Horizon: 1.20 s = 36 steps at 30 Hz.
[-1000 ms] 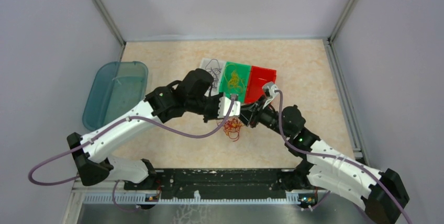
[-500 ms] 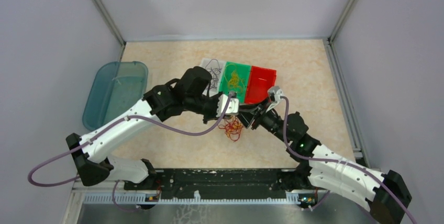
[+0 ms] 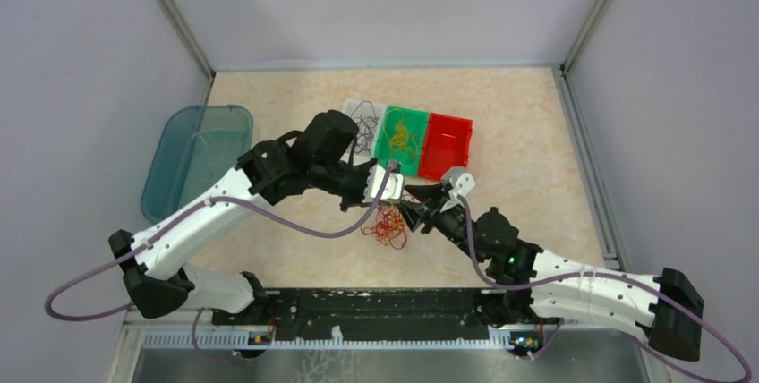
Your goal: Untangle the cables
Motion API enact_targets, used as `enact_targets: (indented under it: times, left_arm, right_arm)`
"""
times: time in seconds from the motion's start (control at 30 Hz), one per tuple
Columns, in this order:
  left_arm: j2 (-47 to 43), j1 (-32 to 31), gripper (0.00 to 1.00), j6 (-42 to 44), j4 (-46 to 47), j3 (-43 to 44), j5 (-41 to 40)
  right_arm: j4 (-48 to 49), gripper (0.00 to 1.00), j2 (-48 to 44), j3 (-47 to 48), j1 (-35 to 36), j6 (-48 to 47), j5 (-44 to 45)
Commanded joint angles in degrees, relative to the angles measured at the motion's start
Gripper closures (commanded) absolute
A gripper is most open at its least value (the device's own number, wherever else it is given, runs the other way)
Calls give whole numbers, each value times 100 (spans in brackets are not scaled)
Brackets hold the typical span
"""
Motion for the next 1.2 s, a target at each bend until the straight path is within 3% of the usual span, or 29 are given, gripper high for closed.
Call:
enact_targets:
  times: [0.0, 0.13, 0.37, 0.53, 0.87, 1.03, 1.1, 1.17]
  left_arm:
    - [50, 11, 100, 348, -437, 243, 170]
    - [65, 13, 100, 389, -544, 254, 277]
    - [60, 15, 99, 953, -437, 169, -285]
    - [-8, 29, 100, 1248, -480, 26, -579]
    - [30, 43, 100, 1059, -662, 409, 42]
    - [-56, 89, 99, 1036, -704, 342, 235]
    - [-89, 106, 95, 1030, -686, 285, 221]
    - [-129, 107, 81, 1015, -600, 168, 66]
  right_arm:
    - [326, 56, -266, 145, 152, -902, 940]
    - [353, 54, -236, 264, 148, -1197, 868]
    - [478, 50, 336, 617, 150, -1449, 456]
    - [507, 47, 435, 677, 335, -1823, 829]
    - [849, 47, 691, 882, 371, -2667, 853]
    - [787, 62, 799, 982, 373, -2826, 630]
    - [689, 77, 835, 1067, 375, -2825, 516]
    - [653, 96, 815, 1126, 375, -2725, 498]
